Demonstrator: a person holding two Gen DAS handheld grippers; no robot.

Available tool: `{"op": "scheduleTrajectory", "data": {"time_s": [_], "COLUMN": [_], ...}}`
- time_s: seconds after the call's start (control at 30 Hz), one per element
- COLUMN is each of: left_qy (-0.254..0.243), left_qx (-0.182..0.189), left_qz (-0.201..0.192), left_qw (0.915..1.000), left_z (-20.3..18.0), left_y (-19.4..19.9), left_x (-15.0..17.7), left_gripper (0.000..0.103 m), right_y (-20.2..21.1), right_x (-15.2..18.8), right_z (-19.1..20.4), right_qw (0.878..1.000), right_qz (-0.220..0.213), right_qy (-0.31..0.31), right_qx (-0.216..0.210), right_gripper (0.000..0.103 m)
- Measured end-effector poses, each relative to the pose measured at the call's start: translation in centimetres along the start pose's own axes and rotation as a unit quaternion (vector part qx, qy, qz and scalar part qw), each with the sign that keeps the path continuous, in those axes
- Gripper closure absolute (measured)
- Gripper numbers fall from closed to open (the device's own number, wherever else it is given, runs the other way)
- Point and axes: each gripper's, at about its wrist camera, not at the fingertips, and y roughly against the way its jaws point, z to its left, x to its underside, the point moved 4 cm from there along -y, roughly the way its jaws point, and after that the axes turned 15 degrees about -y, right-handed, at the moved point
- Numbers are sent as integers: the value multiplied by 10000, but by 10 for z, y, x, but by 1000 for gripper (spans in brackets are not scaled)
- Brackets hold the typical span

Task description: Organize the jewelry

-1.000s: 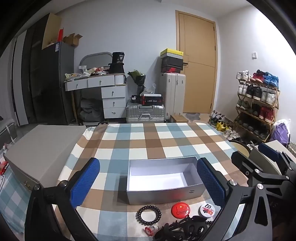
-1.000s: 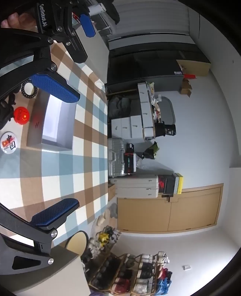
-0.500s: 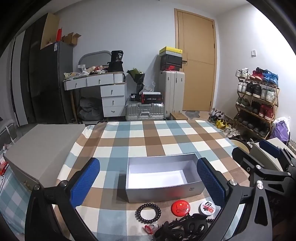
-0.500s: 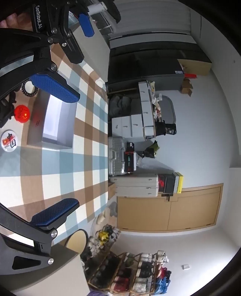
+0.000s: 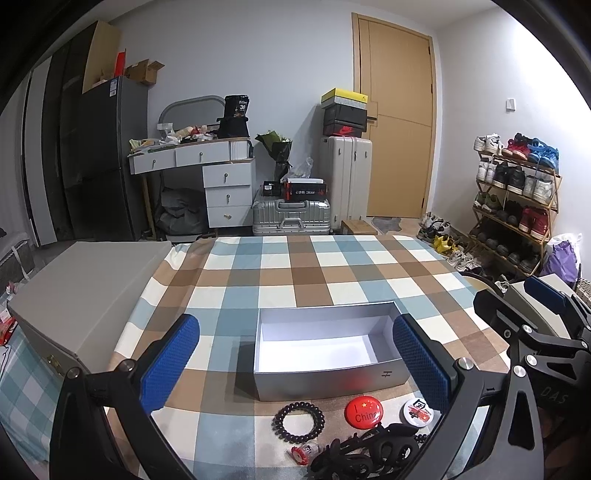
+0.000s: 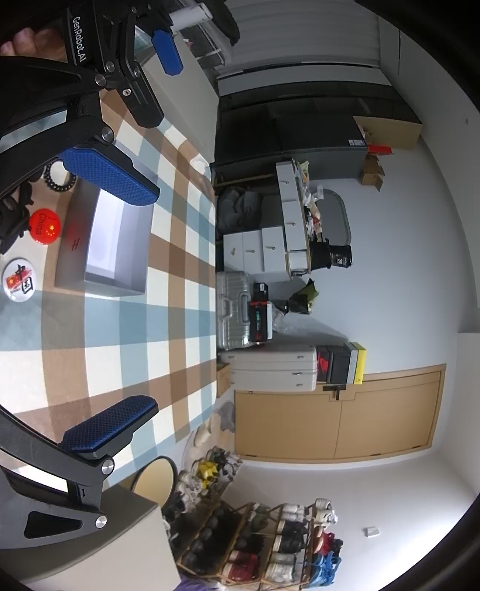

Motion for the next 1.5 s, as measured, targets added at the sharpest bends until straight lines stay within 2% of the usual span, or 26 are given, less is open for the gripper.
{"op": "scheduleTrajectory", "data": {"time_s": [1.5], "left_qy": [100], "left_qx": [91], "left_qz": [173], "left_qw": [9998], "left_z": [5], "left_y": [-5], "left_x": [4], "left_gripper": [1], "right_y": [0], "right_x": [1], "right_z": [-4], "right_qw": [10000], "right_qz": [75], "right_qy": [-40], "right_qx": [10], "right_gripper": [0]}}
